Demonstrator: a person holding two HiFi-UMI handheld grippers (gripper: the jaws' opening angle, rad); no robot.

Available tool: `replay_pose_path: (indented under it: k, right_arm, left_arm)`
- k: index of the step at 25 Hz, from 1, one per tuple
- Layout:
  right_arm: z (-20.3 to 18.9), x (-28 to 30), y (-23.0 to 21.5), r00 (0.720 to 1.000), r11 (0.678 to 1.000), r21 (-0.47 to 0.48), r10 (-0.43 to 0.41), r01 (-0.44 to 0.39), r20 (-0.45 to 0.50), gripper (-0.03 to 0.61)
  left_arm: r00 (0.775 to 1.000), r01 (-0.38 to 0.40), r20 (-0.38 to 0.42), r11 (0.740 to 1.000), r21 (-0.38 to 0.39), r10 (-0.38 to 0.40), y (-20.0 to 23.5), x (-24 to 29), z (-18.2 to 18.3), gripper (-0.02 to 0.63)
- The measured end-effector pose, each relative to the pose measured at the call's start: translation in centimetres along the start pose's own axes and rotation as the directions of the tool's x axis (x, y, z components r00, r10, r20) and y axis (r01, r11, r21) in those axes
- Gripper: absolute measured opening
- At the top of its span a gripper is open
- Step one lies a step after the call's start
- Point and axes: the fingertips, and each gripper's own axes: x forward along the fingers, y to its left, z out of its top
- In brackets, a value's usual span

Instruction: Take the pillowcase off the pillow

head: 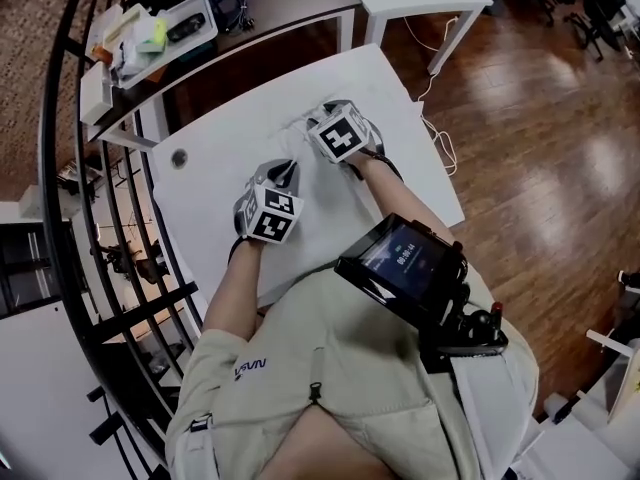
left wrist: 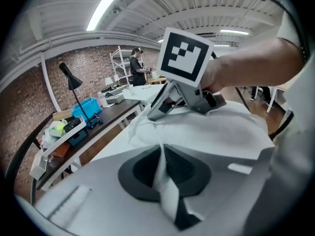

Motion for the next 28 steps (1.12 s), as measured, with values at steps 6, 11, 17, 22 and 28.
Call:
replay_pose_path:
  k: [6, 11, 17, 22, 28]
  right_arm:
    - [0.4, -2.6, -2.1, 0.992, 0.994, -0.002, -0.113, 0.113, 0.057, 0.006]
    - [1.4, -4.4, -4.8, 0.975, 0.978, 0.085, -0.197, 0.189, 0.099, 0.006]
    - [0.5, -5.8, -9.0, 0.945, 0.935, 0.214, -0.309, 0.281, 0.107, 0.006]
    - [-3.8, -5.7, -12.1, 0.918, 0.868, 0.326, -0.397, 0.375, 0.001, 0.006]
    - [-10.8, -4.3, -13.3, 0.92, 0.826, 0.407, -0.367, 0.39, -0.136, 0.006]
  left_arm:
    - [0.994, -0.039, 0.104, 0.999, -0.016, 0.041, -1.1, -3.6, 1.7, 0.025]
    - [0.976, -0.075, 0.205, 0.997, -0.009, 0.075, -0.8, -7.2, 3.7, 0.025]
    - [0.954, -0.101, 0.282, 0.995, -0.027, 0.105, -0.5, -10.2, 5.1, 0.023]
    - [0.948, -0.097, 0.294, 0.991, -0.091, 0.12, 0.3, -10.6, 4.2, 0.023]
    - [0.96, -0.109, 0.241, 0.982, -0.152, 0.143, 2.6, -7.7, 1.9, 0.029]
